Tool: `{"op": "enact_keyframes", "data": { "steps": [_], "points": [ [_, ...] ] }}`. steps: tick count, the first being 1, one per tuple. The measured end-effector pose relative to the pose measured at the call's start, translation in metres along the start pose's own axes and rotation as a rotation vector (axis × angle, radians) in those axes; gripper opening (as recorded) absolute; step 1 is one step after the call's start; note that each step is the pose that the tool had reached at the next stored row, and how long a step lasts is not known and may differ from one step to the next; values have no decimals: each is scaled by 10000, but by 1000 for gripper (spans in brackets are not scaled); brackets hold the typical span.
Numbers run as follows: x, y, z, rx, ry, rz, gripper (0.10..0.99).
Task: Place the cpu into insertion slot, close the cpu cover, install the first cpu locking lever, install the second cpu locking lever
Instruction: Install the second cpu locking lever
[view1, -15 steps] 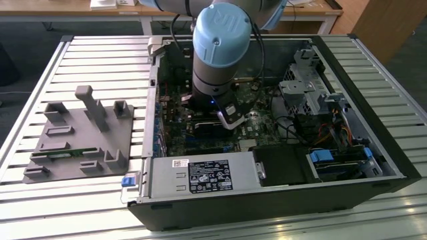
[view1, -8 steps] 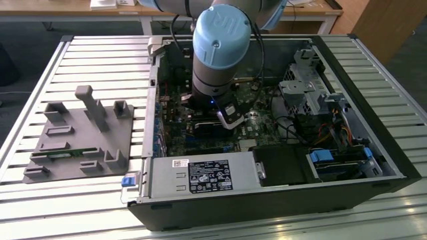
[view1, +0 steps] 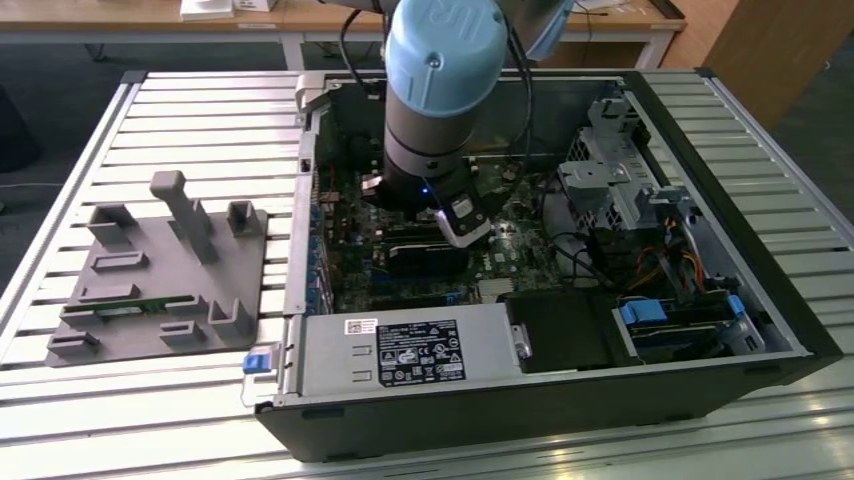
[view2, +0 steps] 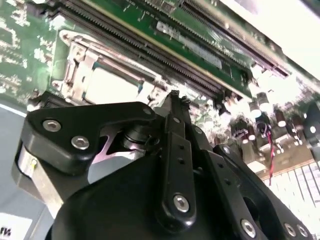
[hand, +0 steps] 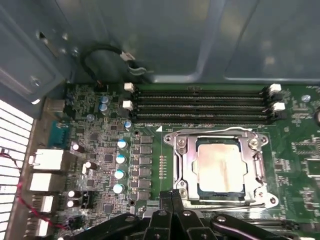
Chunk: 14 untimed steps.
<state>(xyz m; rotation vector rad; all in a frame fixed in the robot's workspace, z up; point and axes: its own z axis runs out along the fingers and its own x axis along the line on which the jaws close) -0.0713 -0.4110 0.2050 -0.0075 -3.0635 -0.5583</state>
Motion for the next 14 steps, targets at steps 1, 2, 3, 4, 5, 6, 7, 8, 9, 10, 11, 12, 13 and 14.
{"op": "enact_keyframes", "data": {
  "steps": [1,2,3,4,5,6,7,8,9,10,11,12,13,14],
  "points": [
    [1,11,-29,-1,0,0,106],
    [2,22,-59,0,0,0,106],
    [3,33,-88,0,1,0,106],
    [4,44,-115,-1,0,0,106],
    [4,52,-139,-1,0,1,106],
    [5,61,-161,1,1,1,106],
    [5,67,-175,0,0,0,106],
    [6,73,-192,0,1,0,106],
    [6,81,-210,0,0,0,106],
    [7,88,-229,1,1,0,106],
    [8,94,-245,1,1,0,106],
    [8,99,-258,1,1,1,106],
    [8,101,-264,0,1,1,106],
    [8,101,-263,-2,-1,0,106]
  ]
}}
